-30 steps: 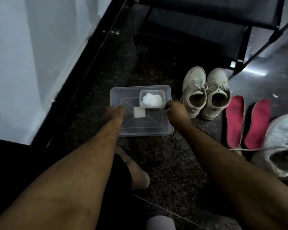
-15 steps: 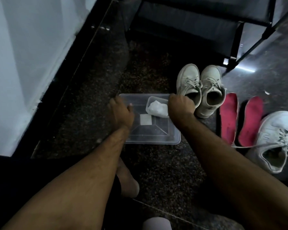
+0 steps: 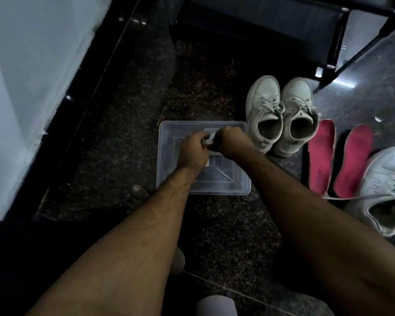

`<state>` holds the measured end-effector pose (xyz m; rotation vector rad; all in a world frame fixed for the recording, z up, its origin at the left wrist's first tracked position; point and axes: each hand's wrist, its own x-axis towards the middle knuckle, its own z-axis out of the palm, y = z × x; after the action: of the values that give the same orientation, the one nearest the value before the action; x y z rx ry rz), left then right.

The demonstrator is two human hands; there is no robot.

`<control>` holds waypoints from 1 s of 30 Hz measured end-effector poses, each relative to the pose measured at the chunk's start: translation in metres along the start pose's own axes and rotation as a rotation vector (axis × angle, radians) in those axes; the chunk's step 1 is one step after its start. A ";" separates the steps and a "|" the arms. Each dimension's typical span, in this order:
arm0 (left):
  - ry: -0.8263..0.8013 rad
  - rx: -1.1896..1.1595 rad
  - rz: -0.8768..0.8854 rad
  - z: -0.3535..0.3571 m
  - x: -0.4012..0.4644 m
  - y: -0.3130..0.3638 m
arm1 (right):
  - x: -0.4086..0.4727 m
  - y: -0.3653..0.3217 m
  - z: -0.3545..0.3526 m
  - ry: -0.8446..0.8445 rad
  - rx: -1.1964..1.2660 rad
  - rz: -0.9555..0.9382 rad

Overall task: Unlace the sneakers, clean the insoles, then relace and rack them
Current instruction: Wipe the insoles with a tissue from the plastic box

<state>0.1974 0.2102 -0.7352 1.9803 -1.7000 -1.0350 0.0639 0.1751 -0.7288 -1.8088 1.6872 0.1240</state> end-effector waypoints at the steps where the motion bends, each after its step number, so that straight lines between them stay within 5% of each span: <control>1: 0.000 -0.007 -0.001 0.000 -0.001 0.000 | -0.001 -0.001 0.000 0.005 -0.029 0.008; 9: 0.011 -0.122 -0.026 0.001 -0.005 0.001 | -0.009 0.000 0.013 0.222 -0.240 0.001; 15: 0.053 -0.073 -0.085 0.005 -0.005 0.003 | -0.009 0.012 -0.003 0.236 0.050 -0.006; 25: 0.014 -0.107 0.124 0.008 -0.001 0.023 | -0.025 0.028 -0.040 0.160 0.371 -0.195; 30: -0.005 -0.267 0.073 0.010 -0.008 0.029 | -0.034 0.028 -0.036 0.162 0.914 -0.057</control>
<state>0.1694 0.2133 -0.7204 1.7370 -1.5332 -1.1732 0.0201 0.1870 -0.6950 -1.1728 1.4292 -0.7214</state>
